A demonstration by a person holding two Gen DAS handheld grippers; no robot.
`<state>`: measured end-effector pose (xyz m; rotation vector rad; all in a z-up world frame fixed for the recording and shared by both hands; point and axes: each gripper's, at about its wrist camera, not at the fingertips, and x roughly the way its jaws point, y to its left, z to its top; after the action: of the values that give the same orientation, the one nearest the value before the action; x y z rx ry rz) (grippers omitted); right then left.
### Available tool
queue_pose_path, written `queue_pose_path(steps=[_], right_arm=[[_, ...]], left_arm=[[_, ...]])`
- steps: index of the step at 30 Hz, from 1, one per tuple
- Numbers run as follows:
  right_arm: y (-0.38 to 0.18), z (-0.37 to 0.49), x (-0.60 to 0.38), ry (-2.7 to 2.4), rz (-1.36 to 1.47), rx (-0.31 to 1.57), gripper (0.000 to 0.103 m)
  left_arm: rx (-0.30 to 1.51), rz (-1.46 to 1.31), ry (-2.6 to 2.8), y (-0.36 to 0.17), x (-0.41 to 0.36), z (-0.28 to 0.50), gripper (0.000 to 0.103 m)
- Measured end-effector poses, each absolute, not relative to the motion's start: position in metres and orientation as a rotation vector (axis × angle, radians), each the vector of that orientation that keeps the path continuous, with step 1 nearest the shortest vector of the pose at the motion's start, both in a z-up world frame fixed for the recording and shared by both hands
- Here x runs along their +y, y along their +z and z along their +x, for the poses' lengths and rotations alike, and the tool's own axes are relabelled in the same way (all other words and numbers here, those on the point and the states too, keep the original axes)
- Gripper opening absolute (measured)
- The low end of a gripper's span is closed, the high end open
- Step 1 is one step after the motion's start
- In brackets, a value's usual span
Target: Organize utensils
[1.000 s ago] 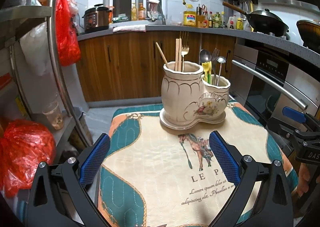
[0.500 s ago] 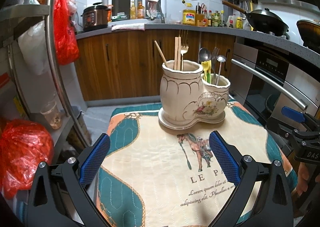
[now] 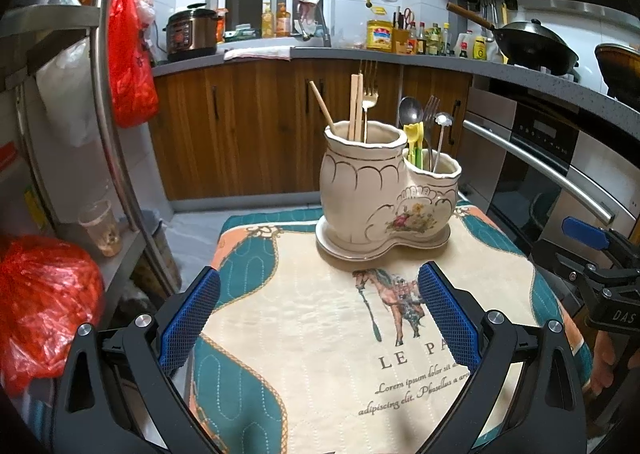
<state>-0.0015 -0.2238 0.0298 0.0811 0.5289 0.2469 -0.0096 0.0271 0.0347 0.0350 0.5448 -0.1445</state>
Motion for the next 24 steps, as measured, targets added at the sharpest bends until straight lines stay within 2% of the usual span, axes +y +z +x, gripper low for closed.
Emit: queue_pose_path(steps=[24], right_arm=[[0.0227,0.0010,-0.2282,0.246,0.091,0.548,0.098]], left_arm=[[0.560,0.064,-0.151,0.0300,0.0222,-0.0079,0.098]])
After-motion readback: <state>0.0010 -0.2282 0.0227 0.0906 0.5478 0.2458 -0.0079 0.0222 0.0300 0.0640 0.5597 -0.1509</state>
